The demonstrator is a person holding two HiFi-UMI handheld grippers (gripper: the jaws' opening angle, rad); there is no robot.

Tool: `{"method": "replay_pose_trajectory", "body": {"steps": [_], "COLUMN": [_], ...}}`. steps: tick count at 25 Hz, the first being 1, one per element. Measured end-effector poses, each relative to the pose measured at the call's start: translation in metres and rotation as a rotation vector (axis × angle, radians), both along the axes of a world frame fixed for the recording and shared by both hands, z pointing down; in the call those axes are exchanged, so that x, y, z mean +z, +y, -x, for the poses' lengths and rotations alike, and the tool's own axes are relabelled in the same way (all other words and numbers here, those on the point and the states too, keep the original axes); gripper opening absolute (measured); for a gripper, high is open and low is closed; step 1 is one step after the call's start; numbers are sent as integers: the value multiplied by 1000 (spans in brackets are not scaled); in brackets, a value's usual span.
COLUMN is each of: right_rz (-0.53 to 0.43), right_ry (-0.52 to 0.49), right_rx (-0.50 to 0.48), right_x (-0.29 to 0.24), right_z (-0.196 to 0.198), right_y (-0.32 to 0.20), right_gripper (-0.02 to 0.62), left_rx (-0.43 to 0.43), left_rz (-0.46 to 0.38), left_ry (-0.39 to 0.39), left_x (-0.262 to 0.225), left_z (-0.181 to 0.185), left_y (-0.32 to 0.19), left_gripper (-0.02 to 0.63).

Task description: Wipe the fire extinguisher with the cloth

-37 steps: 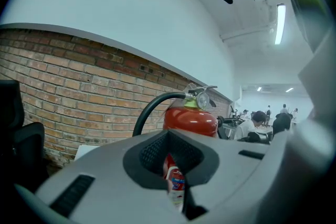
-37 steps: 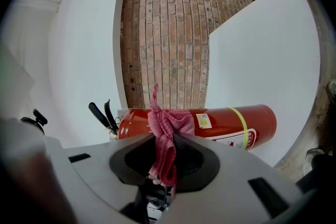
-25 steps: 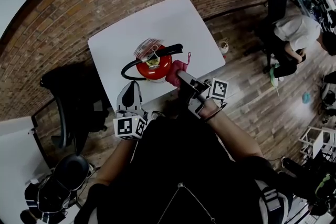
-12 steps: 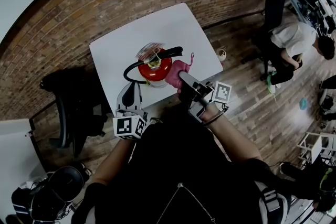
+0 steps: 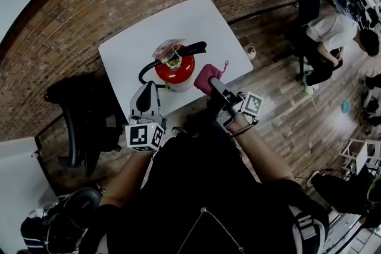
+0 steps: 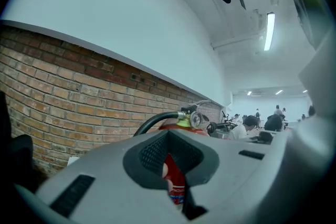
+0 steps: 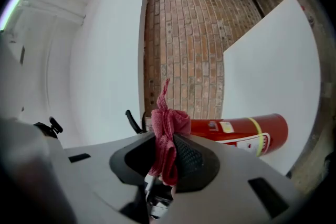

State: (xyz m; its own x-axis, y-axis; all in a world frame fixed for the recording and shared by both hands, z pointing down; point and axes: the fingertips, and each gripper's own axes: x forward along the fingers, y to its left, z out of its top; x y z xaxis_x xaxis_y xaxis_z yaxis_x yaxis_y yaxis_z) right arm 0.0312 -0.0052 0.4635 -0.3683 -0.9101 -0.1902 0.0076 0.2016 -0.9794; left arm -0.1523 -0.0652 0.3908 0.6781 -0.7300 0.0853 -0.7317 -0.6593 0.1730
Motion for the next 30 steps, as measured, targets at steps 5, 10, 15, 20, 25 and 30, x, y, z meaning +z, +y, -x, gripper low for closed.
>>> {"method": "replay_pose_trajectory", "body": {"steps": [5, 10, 15, 20, 25, 30], "right_rz": [158, 334, 403, 436, 469, 480], "right_ry": [47, 61, 55, 89, 109, 127], "right_rx": [45, 69, 75, 62, 70, 82], "right_x": [100, 204, 273, 315, 333, 336], "right_z": [1, 10, 22, 34, 43, 47], "right_y": [18, 30, 20, 3, -3, -10], "right_gripper": [100, 100, 100, 100, 100, 100], "left_rx": [32, 57, 66, 68, 54, 39], "left_rz": [16, 24, 51, 72, 83, 93], "left_ry": [-16, -34, -61, -77, -88, -98], "left_x": [10, 20, 40, 53, 60, 64], "left_z": [3, 8, 17, 25, 38, 50], "left_y": [4, 9, 12, 15, 16, 16], "left_gripper": [30, 30, 29, 29, 29, 29]}}
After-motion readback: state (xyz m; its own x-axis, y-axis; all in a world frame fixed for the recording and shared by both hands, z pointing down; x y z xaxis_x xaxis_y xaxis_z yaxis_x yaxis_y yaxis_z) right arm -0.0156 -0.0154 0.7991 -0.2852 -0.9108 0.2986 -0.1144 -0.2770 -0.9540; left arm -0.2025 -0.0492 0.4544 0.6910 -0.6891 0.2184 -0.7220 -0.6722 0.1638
